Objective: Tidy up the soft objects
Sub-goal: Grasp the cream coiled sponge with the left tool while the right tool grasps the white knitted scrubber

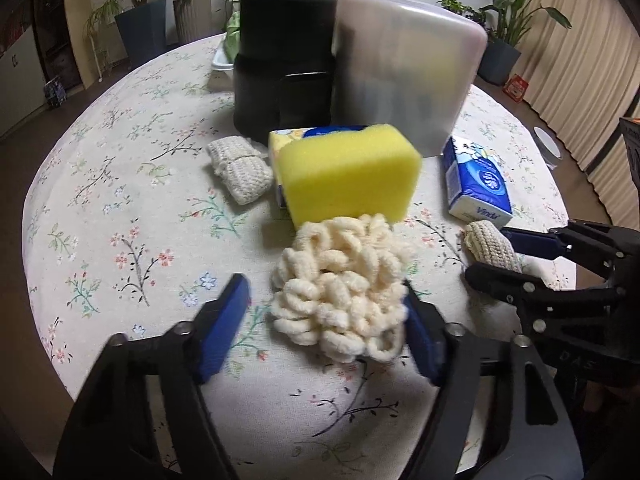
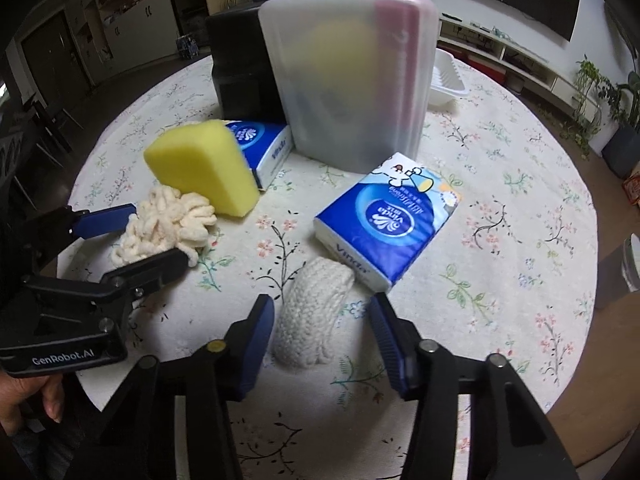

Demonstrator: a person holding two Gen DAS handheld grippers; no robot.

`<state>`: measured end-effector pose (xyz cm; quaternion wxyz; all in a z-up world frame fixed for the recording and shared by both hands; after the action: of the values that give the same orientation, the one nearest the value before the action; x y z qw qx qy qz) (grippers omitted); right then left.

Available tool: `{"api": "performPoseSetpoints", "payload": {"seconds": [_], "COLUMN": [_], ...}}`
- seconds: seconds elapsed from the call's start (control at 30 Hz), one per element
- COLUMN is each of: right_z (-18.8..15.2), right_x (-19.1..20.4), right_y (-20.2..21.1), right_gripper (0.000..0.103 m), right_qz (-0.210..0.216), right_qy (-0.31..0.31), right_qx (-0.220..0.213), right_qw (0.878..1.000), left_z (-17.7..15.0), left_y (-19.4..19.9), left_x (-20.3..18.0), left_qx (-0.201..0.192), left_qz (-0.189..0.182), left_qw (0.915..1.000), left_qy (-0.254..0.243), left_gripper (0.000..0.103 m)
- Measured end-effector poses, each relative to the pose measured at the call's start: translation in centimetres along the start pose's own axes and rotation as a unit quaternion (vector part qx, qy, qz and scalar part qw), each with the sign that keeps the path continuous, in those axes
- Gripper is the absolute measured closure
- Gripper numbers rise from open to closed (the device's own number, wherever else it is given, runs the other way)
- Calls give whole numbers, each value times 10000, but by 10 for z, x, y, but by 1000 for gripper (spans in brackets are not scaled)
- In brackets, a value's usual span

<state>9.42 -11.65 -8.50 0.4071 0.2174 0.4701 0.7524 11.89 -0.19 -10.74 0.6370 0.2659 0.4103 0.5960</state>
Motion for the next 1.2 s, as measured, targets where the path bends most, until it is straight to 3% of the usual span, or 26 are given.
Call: {"api": "performPoseSetpoints", "payload": {"seconds": [0.1,0.27,0.37,0.83,1.2], "right_z": [0,-5,-7,-10,-6], "right_x": [3,6,7,0,-31], "right_y": [2,5,8,34,63], "right_gripper": [71,75,75,75,75], "right_qz": [45,159,332,461,263], "right_qy": [65,40,-82,-189,-378], "right_qx": [-21,-66,-126,-339,-597], "right_qw": [10000,9998,9993,9982,9972], "left_z": [-3,-3,-3,-16,4], "left_y": [1,3,4,23,62], "left_x": [-6,-6,-5,-4,8], "left_qx": [-20,-24,-2,104,-214], "left_qz": [19,-207,-369,-611,-646], "left_qw": [9999,9998,9992,9977,9970], "left_qy": [-133,8,120,272,358], "left_gripper": [49,71,76,79,79]}}
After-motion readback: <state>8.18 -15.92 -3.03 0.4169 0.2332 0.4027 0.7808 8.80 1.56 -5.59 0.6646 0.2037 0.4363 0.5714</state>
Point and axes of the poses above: each gripper's, at about its wrist camera, not at the fingertips, and y roughly against the way its jaws point, x to its left, z to its top, the point moved 8 cm from there along -y, roughly the way its jaws point, and after that the axes turned 11 degrees about y, right-handed, at the moved point
